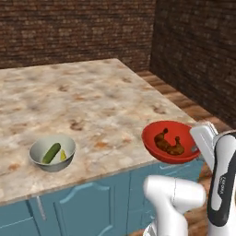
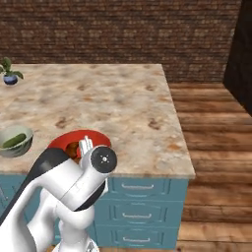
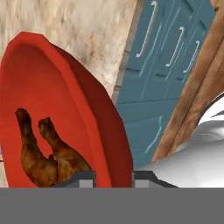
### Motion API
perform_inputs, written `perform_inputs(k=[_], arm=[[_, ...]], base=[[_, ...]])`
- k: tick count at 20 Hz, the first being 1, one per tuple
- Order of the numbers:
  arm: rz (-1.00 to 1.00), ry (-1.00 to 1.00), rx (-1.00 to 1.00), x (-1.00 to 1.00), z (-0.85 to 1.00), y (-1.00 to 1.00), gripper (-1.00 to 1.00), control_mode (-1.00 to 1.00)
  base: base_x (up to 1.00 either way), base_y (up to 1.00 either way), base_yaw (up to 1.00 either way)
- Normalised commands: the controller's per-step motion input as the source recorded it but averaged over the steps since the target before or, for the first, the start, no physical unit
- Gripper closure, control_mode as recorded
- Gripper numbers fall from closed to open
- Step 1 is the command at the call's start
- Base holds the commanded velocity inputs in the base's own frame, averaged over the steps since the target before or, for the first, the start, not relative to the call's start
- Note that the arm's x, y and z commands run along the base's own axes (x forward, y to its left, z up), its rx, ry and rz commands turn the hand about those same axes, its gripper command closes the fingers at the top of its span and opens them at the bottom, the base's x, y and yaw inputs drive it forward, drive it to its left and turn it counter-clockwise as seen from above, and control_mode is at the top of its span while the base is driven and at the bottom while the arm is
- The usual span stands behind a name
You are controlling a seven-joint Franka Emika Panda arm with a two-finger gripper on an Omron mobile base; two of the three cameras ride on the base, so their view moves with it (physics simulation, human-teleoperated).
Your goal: Place the bowl with the lemon wedge and cucumber on the top shelf of the fridge. Place the bowl with the chicken drumsticks on the second highest shelf of the fridge.
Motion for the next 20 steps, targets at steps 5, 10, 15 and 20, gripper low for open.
perform_inputs(k=[5,10,15,20], arm=[[0.0,0.0,0.0,0.0,0.0,0.0,1.0,1.0],[0.0,0.0,0.0,0.0,0.0,0.0,1.0,1.0],[0.0,0.0,0.0,0.0,0.0,0.0,1.0,1.0],[0.0,0.0,0.0,0.0,0.0,0.0,1.0,1.0]], base=[[0.0,0.0,-0.96],[0.0,0.0,-0.95],[0.0,0.0,-0.89],[0.0,0.0,-0.76]])
